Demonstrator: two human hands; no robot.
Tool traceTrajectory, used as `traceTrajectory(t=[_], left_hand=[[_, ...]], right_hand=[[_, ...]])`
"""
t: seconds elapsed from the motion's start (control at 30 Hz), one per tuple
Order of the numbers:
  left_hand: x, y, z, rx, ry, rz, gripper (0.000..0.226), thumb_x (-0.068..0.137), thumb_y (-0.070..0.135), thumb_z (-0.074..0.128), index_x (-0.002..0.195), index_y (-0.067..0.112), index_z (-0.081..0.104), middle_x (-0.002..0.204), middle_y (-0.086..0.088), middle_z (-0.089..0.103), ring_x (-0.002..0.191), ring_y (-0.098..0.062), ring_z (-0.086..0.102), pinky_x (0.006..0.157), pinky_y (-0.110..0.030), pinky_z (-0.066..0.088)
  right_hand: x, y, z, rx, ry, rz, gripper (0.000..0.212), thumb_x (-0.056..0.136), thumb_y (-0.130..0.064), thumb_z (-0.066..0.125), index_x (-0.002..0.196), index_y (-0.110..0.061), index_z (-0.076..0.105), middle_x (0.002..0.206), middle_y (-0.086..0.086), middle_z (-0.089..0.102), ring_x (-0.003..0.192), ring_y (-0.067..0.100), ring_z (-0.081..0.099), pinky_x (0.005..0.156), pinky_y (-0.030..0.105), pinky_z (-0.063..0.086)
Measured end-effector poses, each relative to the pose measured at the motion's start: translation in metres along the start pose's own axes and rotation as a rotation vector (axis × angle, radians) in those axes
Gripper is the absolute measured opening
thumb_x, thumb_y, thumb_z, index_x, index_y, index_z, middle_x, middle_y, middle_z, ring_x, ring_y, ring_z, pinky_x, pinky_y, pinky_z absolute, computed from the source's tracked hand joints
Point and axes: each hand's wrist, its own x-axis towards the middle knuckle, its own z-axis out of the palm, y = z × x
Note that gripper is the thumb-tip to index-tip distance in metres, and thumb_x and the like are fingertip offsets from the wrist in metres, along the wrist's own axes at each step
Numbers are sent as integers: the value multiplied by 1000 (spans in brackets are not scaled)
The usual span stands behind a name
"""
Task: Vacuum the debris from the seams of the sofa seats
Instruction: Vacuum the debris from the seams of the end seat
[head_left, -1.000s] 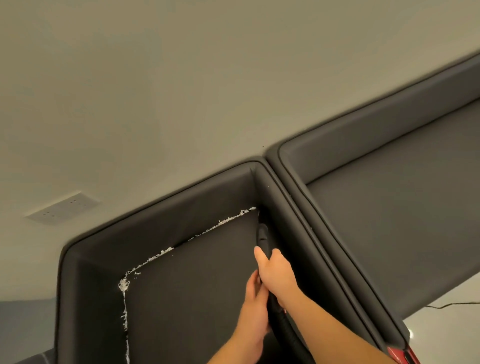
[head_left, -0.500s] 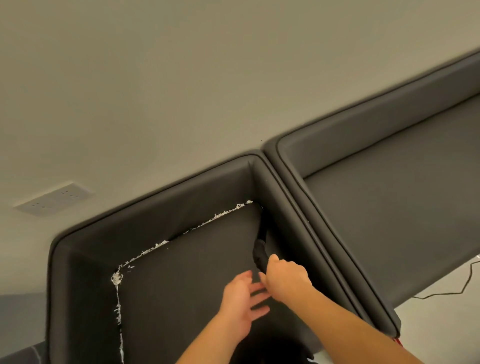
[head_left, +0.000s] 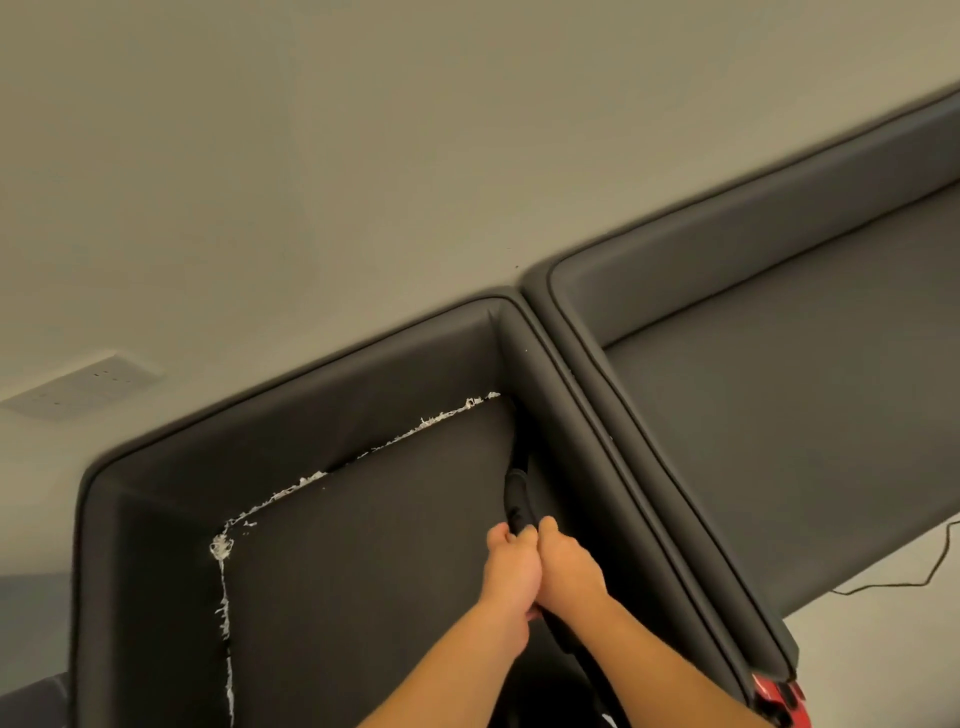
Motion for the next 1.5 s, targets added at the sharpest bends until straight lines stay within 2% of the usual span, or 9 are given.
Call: traceTrajectory(t=[0.13,0.23,0.37,0.5,0.67,0.9,1.07,1.23,1.5], left_hand=[[-34,15,-17,-159,-101,60,22,105,42,47,117,27,59,114,-7,69,102,-24,69,79,-41,59],[-57,23,-13,-320,-183,110,33,103,44,51,121,21,66,109,-13,76,93,-26,74,74,-42,62],[-71,30,1,-402,-357,190,34,105,40,47,138,40,55,125,-8,72,104,-31,73,93,-53,58],[-72,60,18,-433,-456,267,38,106,33,50,137,53,43,126,4,72,88,-30,73,94,-50,59],[-55,103,32,-461,-447,330,34,105,34,52,133,50,42,127,-4,70,72,-26,67,72,-38,59],[-20,130,35,-464,-359,341,55,101,37,59,147,47,31,131,-8,66,68,-23,64,71,-36,57],[-14,125,26,-493,-364,366,50,102,36,57,143,48,34,138,-4,60,67,-21,64,73,-36,56],[-27,110,29,-602,-394,398,50,98,38,62,135,59,36,134,-18,61,72,-23,63,71,-36,55],[-14,111,25,-544,-278,396,54,100,41,57,143,58,30,142,-4,58,65,-19,62,69,-34,55]], right_hand=[[-10,-21,-43,104,39,17,40,101,-46,47,115,-9,49,108,8,64,99,27,66,82,39,54],[-26,-24,-76,306,2,-15,39,97,-46,54,107,-8,53,104,8,64,93,25,65,77,37,52],[-29,-33,-117,592,12,-74,36,94,-44,62,89,-10,53,78,9,62,64,22,60,60,31,51],[-15,-49,-158,682,-33,-74,38,97,-42,60,90,-4,60,71,12,63,57,22,60,59,31,51],[14,-68,-199,680,-96,-20,44,96,-45,60,83,-3,66,66,11,66,55,24,62,62,33,55],[46,-97,-208,601,-84,9,43,98,-43,58,91,-2,67,63,9,68,53,22,64,63,35,56],[49,-106,-200,595,-110,19,44,99,-42,57,99,0,67,65,10,67,52,22,63,56,31,55],[35,-114,-203,467,-166,-5,46,100,-44,55,100,1,67,68,11,69,57,23,66,59,32,57],[38,-120,-190,517,-153,9,45,100,-44,56,105,0,67,65,7,66,52,18,61,55,30,54]])
